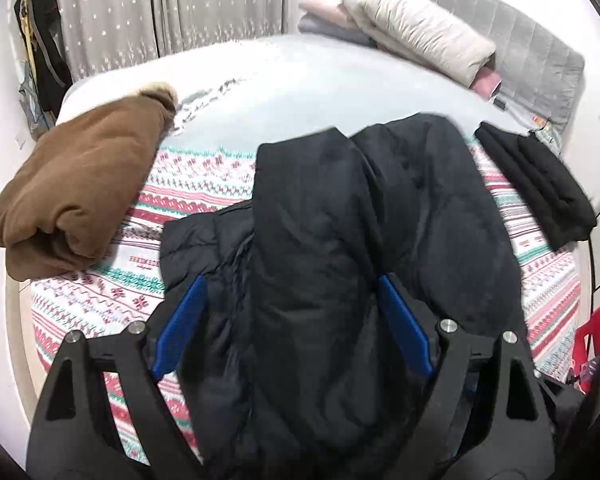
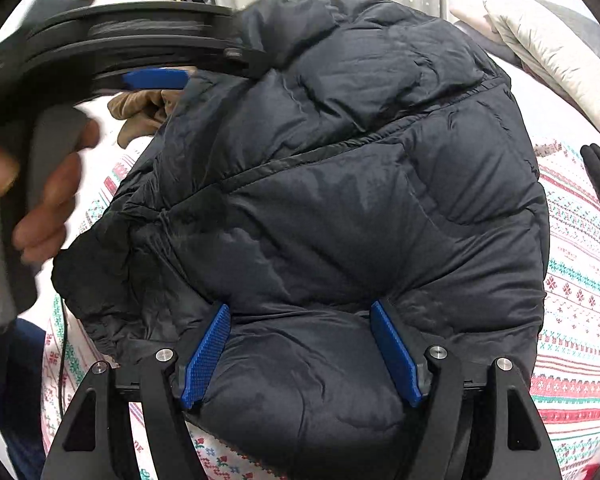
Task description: Fold large clothes
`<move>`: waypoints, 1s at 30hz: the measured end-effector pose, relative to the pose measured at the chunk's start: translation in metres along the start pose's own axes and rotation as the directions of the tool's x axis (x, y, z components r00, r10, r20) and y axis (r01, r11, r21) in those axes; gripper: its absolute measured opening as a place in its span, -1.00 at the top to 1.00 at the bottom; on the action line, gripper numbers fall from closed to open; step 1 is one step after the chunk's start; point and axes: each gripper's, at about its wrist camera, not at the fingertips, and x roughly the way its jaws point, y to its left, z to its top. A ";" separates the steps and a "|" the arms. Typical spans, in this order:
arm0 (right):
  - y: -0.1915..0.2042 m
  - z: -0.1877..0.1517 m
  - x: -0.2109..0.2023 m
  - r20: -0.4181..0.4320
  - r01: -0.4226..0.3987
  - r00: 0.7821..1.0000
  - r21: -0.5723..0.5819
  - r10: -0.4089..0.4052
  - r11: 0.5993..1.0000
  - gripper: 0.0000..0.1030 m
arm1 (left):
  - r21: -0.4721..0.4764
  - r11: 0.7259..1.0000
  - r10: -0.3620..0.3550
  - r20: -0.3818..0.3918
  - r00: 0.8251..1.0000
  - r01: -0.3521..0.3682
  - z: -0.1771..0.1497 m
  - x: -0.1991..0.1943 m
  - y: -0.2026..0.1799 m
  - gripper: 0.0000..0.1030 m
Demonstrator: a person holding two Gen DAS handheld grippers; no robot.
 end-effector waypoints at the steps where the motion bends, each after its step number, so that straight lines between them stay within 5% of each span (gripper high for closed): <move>1: 0.000 -0.001 0.000 -0.002 -0.002 1.000 -0.001 0.002 1.000 -0.43 | -0.011 1.000 0.002 -0.024 1.000 -0.002 -0.001 0.008 0.002 -0.71; 5: -0.002 -0.001 0.002 -0.017 -0.014 1.000 -0.007 0.014 1.000 -0.43 | -0.095 0.995 -0.025 -0.083 0.996 0.017 -0.006 0.026 0.018 -0.90; 12: -0.013 0.019 -0.011 -0.067 -0.093 0.993 -0.012 0.092 0.996 -0.42 | -0.106 0.994 -0.015 -0.080 0.997 0.007 -0.011 0.036 0.023 -0.94; 18: -0.069 0.078 -0.047 0.117 -0.057 0.992 0.074 0.048 0.996 -0.42 | -0.119 0.993 -0.033 -0.089 0.996 0.022 -0.008 0.040 0.026 -0.94; 25: -0.134 0.143 0.010 0.133 -0.111 0.988 0.242 0.080 0.964 -0.42 | -0.122 0.992 -0.035 -0.088 0.995 0.024 -0.008 0.043 0.029 -0.94; 30: -0.143 0.163 0.070 0.030 -0.035 0.999 0.228 0.029 0.973 -0.42 | -0.142 0.989 -0.041 -0.096 0.995 0.027 -0.012 0.049 0.032 -0.95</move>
